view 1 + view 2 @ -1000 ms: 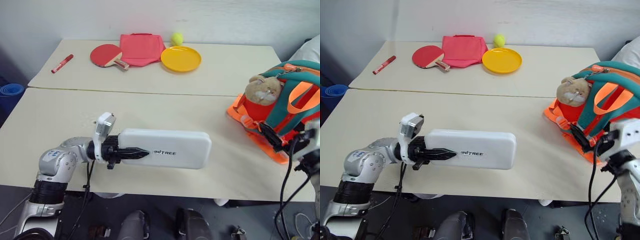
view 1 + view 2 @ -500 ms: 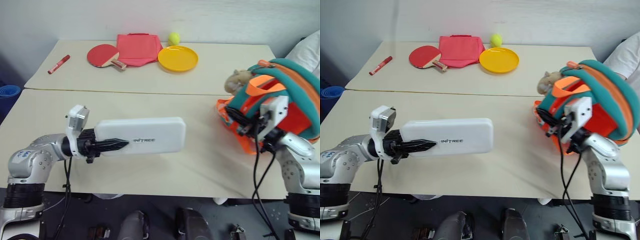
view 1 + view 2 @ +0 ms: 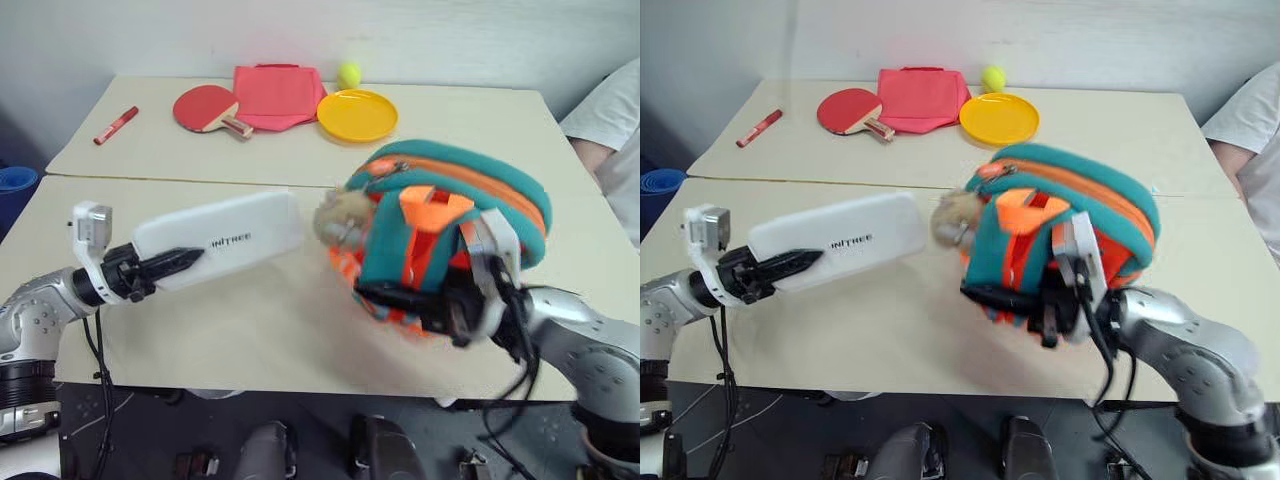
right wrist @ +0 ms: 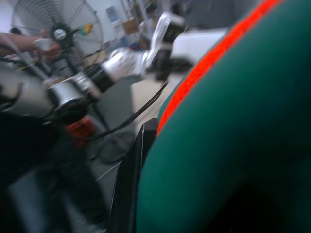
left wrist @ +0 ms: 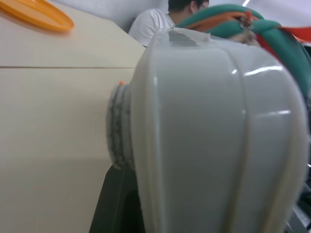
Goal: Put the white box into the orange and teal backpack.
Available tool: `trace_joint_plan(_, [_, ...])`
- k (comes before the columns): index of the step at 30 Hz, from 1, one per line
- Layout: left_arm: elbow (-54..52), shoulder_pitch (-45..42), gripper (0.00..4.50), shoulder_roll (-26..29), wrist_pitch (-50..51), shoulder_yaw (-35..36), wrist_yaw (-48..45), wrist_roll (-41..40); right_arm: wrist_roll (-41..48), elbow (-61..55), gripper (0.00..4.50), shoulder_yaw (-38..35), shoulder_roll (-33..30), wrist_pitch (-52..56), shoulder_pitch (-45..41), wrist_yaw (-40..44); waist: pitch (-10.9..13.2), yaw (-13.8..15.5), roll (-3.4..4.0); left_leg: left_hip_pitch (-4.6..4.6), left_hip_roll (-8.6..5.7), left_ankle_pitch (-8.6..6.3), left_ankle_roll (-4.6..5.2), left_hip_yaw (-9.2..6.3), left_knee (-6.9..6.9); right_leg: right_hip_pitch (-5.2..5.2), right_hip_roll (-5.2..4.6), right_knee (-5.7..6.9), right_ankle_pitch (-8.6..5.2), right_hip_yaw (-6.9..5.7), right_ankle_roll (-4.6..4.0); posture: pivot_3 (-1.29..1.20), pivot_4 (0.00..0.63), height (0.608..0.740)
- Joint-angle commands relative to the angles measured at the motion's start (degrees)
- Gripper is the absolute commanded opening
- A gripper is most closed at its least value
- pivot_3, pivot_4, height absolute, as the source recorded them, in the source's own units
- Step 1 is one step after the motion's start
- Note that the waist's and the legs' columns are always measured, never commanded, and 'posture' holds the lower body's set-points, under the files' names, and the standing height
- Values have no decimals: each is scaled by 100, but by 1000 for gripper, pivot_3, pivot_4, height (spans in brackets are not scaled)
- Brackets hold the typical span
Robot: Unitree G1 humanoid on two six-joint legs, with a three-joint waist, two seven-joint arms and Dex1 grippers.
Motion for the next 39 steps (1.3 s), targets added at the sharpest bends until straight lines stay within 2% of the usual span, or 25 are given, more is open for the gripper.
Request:
trace_joint_plan(1, [-630,2,1214,178,366,581,168,-604,643,-76,11,-653,-450,202,374,172,9,19,-20,1,0,-2,1,0,1,2,0,-2,0,0,1,0,150,740])
trace_joint_plan(6, [-1277,-119,1214,53,653,614,416,-1017,114,458,11,-885,-680,22,361,322,10,62,-25,6,0,-6,-2,1,6,7,-1,-20,3,1,5,0,150,740])
trace_joint_plan(10, [-1766,-373,1214,-201,487,166,460,-996,-186,567,11,-647,-575,-64,161,299,12,122,-28,7,0,1,-14,0,7,3,1,-8,3,0,5,0,150,740])
trace_joint_plan(16, [-1420,-956,1214,-434,-291,-1039,253,69,-172,485,11,-554,-575,74,250,388,13,213,-30,6,-3,5,-16,8,11,1,12,-4,3,-1,5,0,150,740])
trace_joint_plan(20, [-886,-1298,1214,-839,-835,-1217,540,511,62,440,11,-598,-692,272,389,414,13,221,-30,5,-4,2,-8,9,25,6,12,-3,4,-1,7,0,150,740])
trace_joint_plan(23, [-781,-1425,1214,-748,-850,-1403,248,638,93,410,11,-723,-713,284,493,379,18,210,-38,0,-2,-2,-1,8,36,6,12,-1,6,-1,10,0,150,740])
trace_joint_plan(26, [-609,-1624,1214,-707,-1168,-1826,56,1123,125,399,11,-846,-715,271,618,366,19,215,-40,-1,-2,-4,1,8,40,6,12,-1,7,-1,11,0,150,740])
trace_joint_plan(33, [-244,-3052,1214,-1011,-1795,-3263,-556,2335,-30,381,11,-1081,-723,189,990,556,20,378,-42,-17,-6,-14,18,2,68,12,11,-9,16,-8,26,0,150,740])
trace_joint_plan(36, [20,-3544,1214,-1609,-2021,-3775,-509,2747,-118,402,11,-1081,-691,125,991,535,20,370,-42,-21,-9,-18,28,8,69,16,12,-12,25,-3,43,0,150,740])
trace_joint_plan(39, [595,-3856,1214,-2630,-2513,-4237,2,3298,-206,386,11,-1071,-576,26,991,423,20,390,-42,-36,-12,-14,39,6,80,14,20,-11,30,-12,51,0,150,740])
